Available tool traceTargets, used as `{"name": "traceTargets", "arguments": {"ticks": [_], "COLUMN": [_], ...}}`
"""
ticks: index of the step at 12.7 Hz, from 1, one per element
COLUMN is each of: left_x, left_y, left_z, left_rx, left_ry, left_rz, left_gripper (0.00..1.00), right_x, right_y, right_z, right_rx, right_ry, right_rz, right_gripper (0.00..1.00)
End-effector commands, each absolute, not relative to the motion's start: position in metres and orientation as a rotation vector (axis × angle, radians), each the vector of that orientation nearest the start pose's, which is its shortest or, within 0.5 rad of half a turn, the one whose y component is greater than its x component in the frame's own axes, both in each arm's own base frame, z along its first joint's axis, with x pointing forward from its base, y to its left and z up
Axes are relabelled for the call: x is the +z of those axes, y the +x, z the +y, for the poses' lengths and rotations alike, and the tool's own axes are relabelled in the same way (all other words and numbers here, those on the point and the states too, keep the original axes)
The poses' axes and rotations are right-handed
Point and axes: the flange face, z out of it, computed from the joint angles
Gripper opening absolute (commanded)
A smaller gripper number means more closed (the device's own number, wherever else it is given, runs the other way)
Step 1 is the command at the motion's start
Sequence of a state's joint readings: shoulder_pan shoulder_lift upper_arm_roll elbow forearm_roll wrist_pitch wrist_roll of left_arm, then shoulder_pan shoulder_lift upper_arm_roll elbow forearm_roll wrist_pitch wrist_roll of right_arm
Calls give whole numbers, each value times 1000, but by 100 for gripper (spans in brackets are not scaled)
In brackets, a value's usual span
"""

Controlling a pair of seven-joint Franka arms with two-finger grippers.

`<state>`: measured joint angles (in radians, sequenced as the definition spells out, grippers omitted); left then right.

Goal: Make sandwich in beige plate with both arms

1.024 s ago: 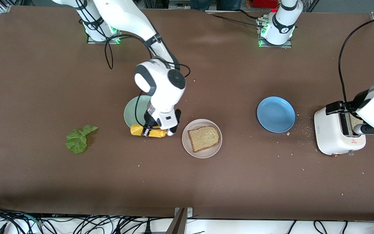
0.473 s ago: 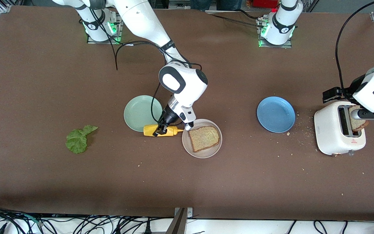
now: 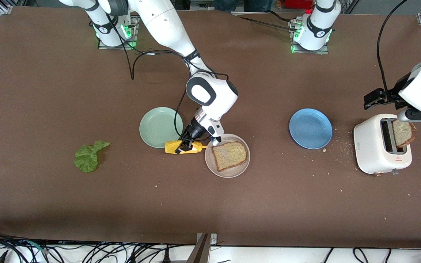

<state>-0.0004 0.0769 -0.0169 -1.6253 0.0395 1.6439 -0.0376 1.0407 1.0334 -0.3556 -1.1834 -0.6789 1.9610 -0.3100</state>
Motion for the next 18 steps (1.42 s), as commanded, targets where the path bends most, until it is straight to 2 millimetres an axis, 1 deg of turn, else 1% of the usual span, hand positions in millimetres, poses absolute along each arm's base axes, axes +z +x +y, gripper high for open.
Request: {"name": "traceTargets", "arguments": {"ticks": [1, 2, 4, 5, 6, 7, 8, 9, 10, 11, 12, 14, 15, 16, 17, 18], "left_x": [571, 570, 577, 580, 579, 579, 579, 579, 579, 580, 580, 578, 579, 579, 579, 579], "left_y": [575, 573, 575, 577, 578, 577, 577, 578, 578, 578, 578, 578, 578, 578, 579, 579], "left_z": [-5, -5, -5, -4, -1, 14, 19, 19, 20, 20, 20, 19, 18, 14, 13, 13], "left_rx": [66, 94, 97, 86, 90, 91, 90, 85, 82, 80, 77, 82, 77, 75, 73, 65], "left_ry": [-3114, -3117, -3119, -3125, -3156, -3209, -3225, -3219, -3213, -3210, -3210, -3209, -3203, -3172, -3176, -3176], "left_rz": [-32, -33, -22, -27, -50, -107, -117, -111, -111, -108, -108, -105, -97, -71, -72, -70], "left_gripper": [100, 100, 100, 100, 100, 100, 100, 100, 100, 100, 100, 100, 100, 100, 100, 100], "right_x": [191, 199, 218, 233, 254, 281, 309, 333, 355, 371, 384, 402, 409, 409, 409, 406], "right_y": [560, 564, 576, 587, 601, 620, 638, 650, 664, 677, 684, 701, 707, 708, 705, 703], "right_z": [507, 506, 496, 486, 470, 448, 422, 402, 374, 349, 324, 258, 220, 182, 149, 124], "right_rx": [-2, 6, -13, -26, -37, -46, -39, -10, 9, 20, 25, -15, -32, -39, -9, 31], "right_ry": [1602, 1607, 1616, 1672, 1741, 1822, 1933, 2074, 2183, 2255, 2374, 2645, 2754, 2887, 2964, 2972], "right_rz": [1454, 1449, 1462, 1472, 1482, 1497, 1501, 1479, 1461, 1470, 1438, 1377, 1397, 1432, 1502, 1616], "right_gripper": [0, 0, 0, 0, 0, 0, 0, 0, 0, 0, 0, 0, 0, 0, 0, 0]}}
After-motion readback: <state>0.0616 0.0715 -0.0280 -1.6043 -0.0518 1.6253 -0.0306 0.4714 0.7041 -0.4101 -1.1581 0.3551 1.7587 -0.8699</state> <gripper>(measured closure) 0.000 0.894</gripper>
